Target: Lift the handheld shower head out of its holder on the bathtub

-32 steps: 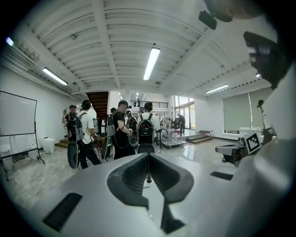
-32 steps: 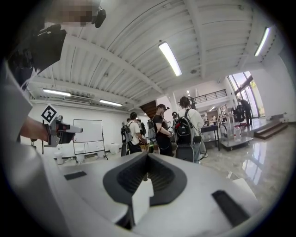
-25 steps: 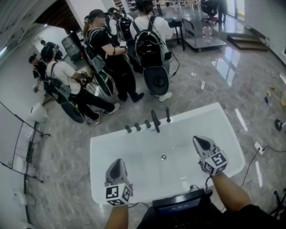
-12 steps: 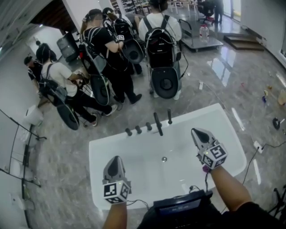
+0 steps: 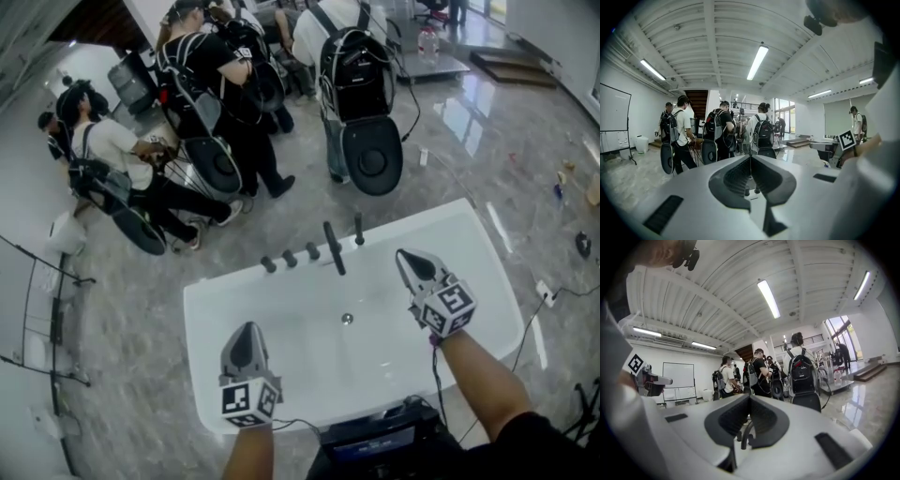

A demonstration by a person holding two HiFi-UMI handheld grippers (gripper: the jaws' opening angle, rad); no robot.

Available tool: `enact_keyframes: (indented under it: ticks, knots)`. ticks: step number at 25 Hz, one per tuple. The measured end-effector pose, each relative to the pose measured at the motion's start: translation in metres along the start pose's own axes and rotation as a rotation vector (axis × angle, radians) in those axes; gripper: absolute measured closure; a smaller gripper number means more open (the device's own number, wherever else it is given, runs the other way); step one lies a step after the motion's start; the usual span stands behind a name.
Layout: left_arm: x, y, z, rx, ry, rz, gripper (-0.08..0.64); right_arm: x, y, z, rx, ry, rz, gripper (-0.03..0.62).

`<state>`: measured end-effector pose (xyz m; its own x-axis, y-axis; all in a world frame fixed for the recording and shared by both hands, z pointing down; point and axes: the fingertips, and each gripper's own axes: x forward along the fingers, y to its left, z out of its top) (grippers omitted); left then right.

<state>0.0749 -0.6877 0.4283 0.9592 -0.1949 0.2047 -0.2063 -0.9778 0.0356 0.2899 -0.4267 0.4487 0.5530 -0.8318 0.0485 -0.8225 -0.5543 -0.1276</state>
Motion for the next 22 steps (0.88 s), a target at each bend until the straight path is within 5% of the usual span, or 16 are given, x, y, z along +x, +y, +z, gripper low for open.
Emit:
enact_keyframes:
  ticks: [14,22]
  knots:
    - [0.054,0.003,-0.051,-0.022,0.051,0.021,0.545,0.052,-0.056,-0.077,0.013,0.066,-0.060,0.584]
    - [0.086,0.000,-0.061,0.069,-0.006,0.027,0.545,0.078,-0.070,-0.096,-0.060,0.077,-0.036,0.583]
